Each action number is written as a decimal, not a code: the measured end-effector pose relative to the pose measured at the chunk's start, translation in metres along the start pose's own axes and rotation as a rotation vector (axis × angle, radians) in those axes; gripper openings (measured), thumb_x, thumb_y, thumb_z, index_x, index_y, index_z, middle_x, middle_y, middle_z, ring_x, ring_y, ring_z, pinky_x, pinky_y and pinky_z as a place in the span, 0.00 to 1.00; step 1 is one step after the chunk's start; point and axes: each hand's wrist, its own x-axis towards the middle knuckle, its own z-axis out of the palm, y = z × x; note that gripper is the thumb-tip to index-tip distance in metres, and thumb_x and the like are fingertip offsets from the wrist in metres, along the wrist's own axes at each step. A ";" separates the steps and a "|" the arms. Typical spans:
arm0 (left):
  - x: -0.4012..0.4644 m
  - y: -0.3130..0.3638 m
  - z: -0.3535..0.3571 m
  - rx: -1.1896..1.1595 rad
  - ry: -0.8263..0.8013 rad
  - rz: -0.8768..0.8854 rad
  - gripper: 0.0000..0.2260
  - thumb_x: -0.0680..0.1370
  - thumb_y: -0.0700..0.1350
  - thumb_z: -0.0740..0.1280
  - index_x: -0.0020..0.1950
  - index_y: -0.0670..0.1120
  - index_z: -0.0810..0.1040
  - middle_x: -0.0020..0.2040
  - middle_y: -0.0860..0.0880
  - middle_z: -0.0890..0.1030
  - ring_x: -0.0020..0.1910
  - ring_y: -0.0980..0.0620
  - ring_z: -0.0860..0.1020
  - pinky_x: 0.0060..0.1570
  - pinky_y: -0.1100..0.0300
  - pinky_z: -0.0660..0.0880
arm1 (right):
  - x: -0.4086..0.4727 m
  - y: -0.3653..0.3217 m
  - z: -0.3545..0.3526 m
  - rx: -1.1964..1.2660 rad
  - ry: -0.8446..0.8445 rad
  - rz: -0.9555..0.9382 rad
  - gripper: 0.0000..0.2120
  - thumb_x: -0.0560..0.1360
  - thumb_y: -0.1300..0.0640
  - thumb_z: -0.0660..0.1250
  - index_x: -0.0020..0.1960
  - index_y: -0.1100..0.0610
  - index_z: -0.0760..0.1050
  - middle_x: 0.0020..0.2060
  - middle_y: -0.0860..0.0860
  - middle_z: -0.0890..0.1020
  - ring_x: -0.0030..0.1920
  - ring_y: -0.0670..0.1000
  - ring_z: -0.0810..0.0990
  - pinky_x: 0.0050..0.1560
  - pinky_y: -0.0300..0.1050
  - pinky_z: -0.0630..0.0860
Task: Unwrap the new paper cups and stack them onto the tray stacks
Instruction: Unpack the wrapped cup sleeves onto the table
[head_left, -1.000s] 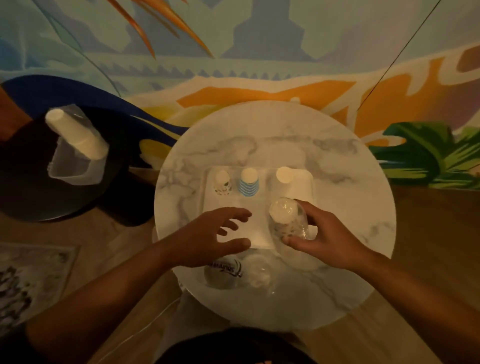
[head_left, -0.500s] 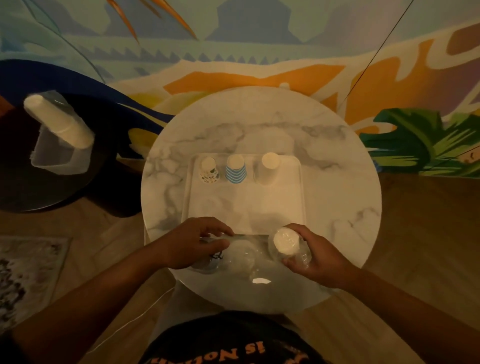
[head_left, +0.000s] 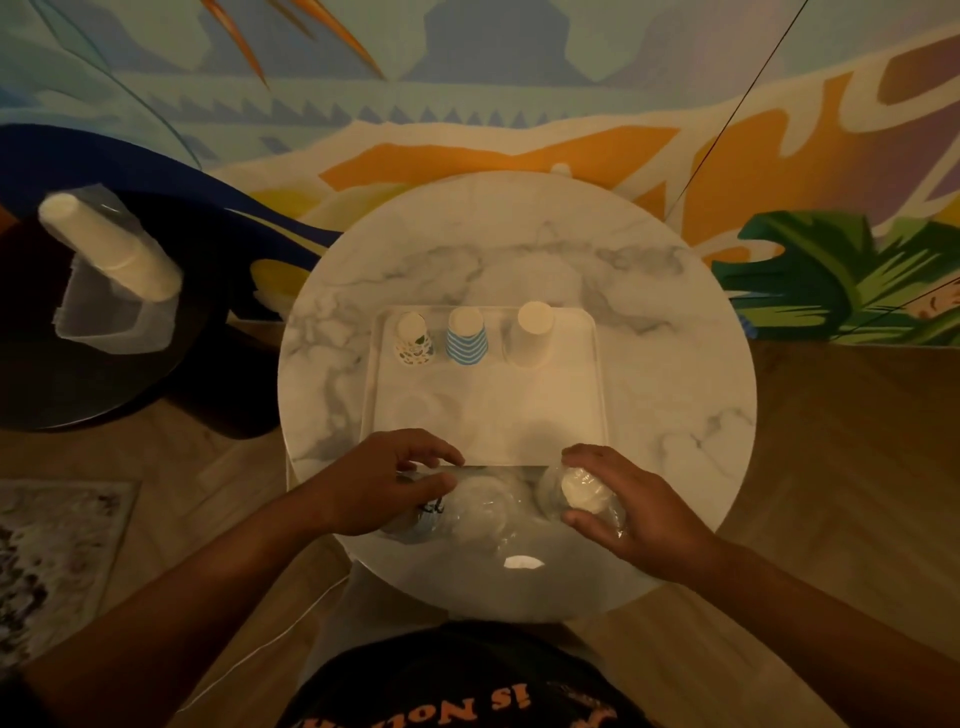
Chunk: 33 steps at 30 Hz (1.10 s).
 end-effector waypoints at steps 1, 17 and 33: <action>0.000 0.000 0.000 -0.008 0.004 -0.005 0.08 0.78 0.50 0.72 0.57 0.59 0.83 0.55 0.62 0.82 0.58 0.59 0.80 0.62 0.56 0.77 | 0.000 0.000 0.000 -0.010 0.010 -0.005 0.23 0.77 0.37 0.67 0.70 0.39 0.68 0.67 0.35 0.72 0.65 0.40 0.76 0.62 0.40 0.75; -0.005 0.006 -0.007 -0.078 0.049 0.021 0.09 0.79 0.47 0.72 0.59 0.56 0.82 0.54 0.62 0.83 0.57 0.59 0.81 0.60 0.57 0.79 | -0.003 -0.025 -0.007 -0.016 -0.065 0.013 0.31 0.75 0.37 0.71 0.73 0.41 0.64 0.66 0.33 0.72 0.64 0.40 0.75 0.60 0.42 0.77; -0.015 -0.017 -0.088 -0.094 0.280 0.007 0.10 0.80 0.45 0.70 0.61 0.51 0.81 0.55 0.60 0.83 0.55 0.66 0.80 0.51 0.74 0.75 | 0.125 -0.107 -0.029 0.069 0.046 -0.177 0.25 0.76 0.49 0.72 0.71 0.54 0.73 0.66 0.44 0.78 0.68 0.47 0.75 0.66 0.51 0.75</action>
